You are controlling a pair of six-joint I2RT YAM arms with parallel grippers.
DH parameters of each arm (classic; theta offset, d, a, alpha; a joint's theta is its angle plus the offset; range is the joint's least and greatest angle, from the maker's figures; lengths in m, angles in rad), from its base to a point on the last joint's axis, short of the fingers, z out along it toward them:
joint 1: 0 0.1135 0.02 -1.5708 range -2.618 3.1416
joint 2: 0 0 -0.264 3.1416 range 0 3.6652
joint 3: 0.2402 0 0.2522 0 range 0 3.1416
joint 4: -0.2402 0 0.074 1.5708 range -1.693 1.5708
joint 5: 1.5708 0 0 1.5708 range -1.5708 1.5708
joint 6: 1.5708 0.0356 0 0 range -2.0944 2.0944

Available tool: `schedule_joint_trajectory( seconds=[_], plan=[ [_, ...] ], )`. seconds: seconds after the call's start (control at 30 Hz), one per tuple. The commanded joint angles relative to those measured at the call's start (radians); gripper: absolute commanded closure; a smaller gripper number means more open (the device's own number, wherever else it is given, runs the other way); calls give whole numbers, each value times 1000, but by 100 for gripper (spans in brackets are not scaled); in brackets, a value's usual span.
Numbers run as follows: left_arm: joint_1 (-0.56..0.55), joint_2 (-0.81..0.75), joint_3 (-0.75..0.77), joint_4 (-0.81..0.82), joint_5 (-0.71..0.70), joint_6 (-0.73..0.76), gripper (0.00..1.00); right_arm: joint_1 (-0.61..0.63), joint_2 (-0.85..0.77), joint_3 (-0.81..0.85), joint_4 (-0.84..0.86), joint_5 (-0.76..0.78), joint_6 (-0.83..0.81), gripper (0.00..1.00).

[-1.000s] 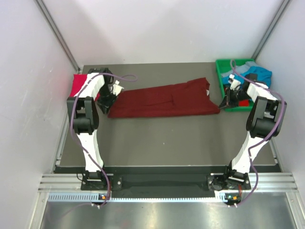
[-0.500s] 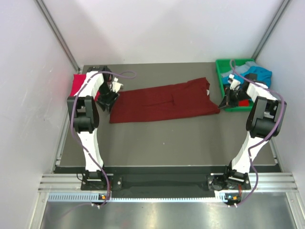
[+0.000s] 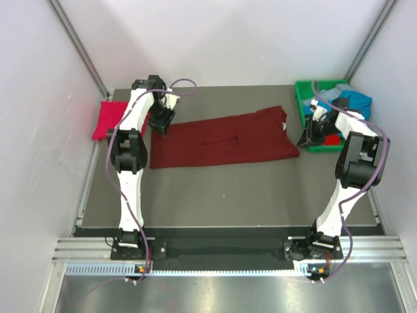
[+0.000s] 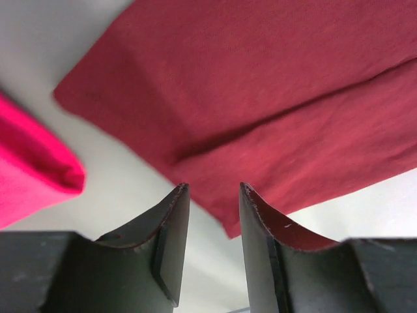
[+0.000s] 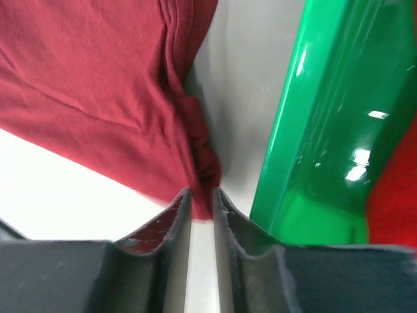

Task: Fold and stack the t-shirts
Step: Fold the tshirt

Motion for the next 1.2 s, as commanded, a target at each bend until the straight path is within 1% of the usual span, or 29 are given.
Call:
schedule_joint_trajectory(
  seconds=[0.0,0.07,0.17,0.23,0.27,0.33,0.53,0.63,0.8,0.83,1.03,1.17],
  plan=[
    [-15,3,38,-154,57,-40,59,10,-40,73,9,37,-23,73],
    [-18,-9,33,-145,76,-52,59,10,-69,90,15,52,-8,66],
    [-18,-28,-6,-130,94,-63,59,22,-86,156,26,32,26,63],
    [-18,-49,-46,-90,111,-64,60,36,-77,216,32,17,34,61],
    [-18,-54,-86,-52,112,-72,59,56,-48,246,35,3,40,61],
    [-18,-42,-103,-33,128,-77,60,98,17,277,35,-14,50,62],
    [-20,38,-41,-21,114,-97,60,201,143,320,44,-42,69,64],
    [-21,58,-34,-12,85,-97,60,227,174,323,49,-48,80,64],
    [-21,87,-33,-10,70,-103,61,228,213,331,57,-28,97,64],
    [-21,90,-37,-10,68,-104,61,261,226,335,55,-3,98,64],
    [-23,89,-97,-16,16,-123,60,272,323,432,50,72,113,63],
    [-28,57,-160,-15,-4,-134,61,280,418,577,53,90,141,60]
  ],
)
